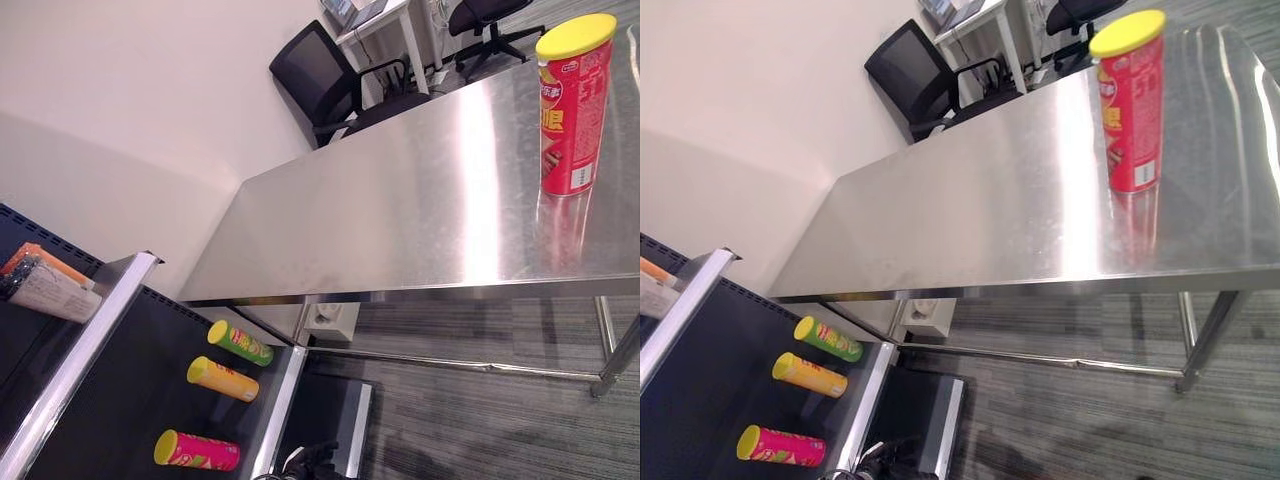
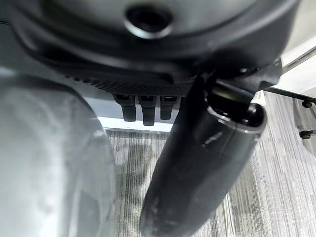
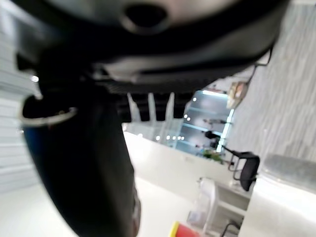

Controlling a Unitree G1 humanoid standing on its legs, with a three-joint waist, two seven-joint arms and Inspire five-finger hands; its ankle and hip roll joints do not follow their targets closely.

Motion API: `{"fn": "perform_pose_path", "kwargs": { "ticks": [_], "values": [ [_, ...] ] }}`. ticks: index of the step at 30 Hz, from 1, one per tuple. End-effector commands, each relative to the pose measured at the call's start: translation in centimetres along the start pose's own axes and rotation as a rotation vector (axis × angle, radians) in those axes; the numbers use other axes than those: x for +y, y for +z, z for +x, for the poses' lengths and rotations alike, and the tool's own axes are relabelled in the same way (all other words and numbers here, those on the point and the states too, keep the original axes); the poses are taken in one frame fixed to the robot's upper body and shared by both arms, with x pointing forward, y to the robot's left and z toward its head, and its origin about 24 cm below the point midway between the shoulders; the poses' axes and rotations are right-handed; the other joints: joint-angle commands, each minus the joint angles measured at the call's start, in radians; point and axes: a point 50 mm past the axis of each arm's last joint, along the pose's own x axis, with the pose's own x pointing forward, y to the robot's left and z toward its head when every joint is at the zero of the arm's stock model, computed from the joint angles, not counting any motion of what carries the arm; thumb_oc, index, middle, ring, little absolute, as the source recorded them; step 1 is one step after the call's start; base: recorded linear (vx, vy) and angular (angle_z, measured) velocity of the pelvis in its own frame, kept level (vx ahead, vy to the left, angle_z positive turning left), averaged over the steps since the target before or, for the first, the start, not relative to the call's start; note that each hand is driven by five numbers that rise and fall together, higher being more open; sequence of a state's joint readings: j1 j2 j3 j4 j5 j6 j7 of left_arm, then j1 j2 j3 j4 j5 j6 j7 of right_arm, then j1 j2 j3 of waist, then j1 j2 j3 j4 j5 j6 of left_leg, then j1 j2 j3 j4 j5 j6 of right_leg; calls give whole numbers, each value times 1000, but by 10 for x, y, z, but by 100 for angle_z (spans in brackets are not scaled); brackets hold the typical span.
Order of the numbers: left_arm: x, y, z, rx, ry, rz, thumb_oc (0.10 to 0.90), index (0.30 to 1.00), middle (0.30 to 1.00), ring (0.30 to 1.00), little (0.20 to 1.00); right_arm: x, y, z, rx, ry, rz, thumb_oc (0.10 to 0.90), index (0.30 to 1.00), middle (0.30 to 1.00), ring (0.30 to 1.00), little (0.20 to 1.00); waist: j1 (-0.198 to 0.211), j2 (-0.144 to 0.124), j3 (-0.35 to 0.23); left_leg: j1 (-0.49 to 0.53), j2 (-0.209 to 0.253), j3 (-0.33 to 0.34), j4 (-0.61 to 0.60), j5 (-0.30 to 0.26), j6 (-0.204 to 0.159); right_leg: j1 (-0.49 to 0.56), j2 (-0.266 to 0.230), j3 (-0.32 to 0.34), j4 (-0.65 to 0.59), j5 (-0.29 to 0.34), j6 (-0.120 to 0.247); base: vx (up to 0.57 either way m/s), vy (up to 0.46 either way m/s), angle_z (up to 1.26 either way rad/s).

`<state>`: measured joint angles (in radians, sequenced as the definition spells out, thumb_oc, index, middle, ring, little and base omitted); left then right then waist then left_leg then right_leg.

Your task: Put the goods on the table back onto the shelves and tidy them up.

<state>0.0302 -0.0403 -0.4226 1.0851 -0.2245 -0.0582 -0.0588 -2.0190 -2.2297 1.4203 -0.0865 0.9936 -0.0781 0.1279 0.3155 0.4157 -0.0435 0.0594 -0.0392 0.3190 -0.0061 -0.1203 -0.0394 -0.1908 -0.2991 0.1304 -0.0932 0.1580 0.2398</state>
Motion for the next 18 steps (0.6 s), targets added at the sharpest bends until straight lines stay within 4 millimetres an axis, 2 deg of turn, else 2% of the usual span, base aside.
{"fn": "perform_pose_path", "kwargs": {
  "ticks": [1, 7, 14, 18],
  "values": [
    [-213, 73, -18, -149, -500, -70, 800, 900, 900, 900, 900, 10, 13, -2, -110, 37, 31, 800, 900, 900, 900, 900, 103, 104, -128, -53, 52, -24, -81, 117, -16, 82, 113, -119, 43, -216, -84, 11, -6, 3],
    [-212, 74, -18, -153, -497, -87, 800, 900, 900, 900, 900, 28, 12, 5, -107, 120, 30, 800, 900, 900, 900, 900, 90, 104, -132, -56, 46, -20, -81, 118, -17, 77, 108, -118, 43, -220, -84, 2, -1, 1],
    [-206, 72, -16, -139, -476, -163, 800, 900, 900, 900, 900, 45, -3, 18, -43, 185, 3, 800, 900, 900, 900, 900, 38, 104, -143, -65, 24, -17, -80, 127, -14, 69, 85, -110, 41, -229, -80, 1, 0, 0],
    [-206, 71, -16, -137, -472, -170, 800, 900, 900, 900, 900, 42, -7, 19, -24, 168, 0, 800, 900, 900, 900, 900, 34, 104, -145, -67, 16, -22, -80, 129, -12, 69, 75, -114, 42, -233, -79, 0, 0, 0]
  ]
}}
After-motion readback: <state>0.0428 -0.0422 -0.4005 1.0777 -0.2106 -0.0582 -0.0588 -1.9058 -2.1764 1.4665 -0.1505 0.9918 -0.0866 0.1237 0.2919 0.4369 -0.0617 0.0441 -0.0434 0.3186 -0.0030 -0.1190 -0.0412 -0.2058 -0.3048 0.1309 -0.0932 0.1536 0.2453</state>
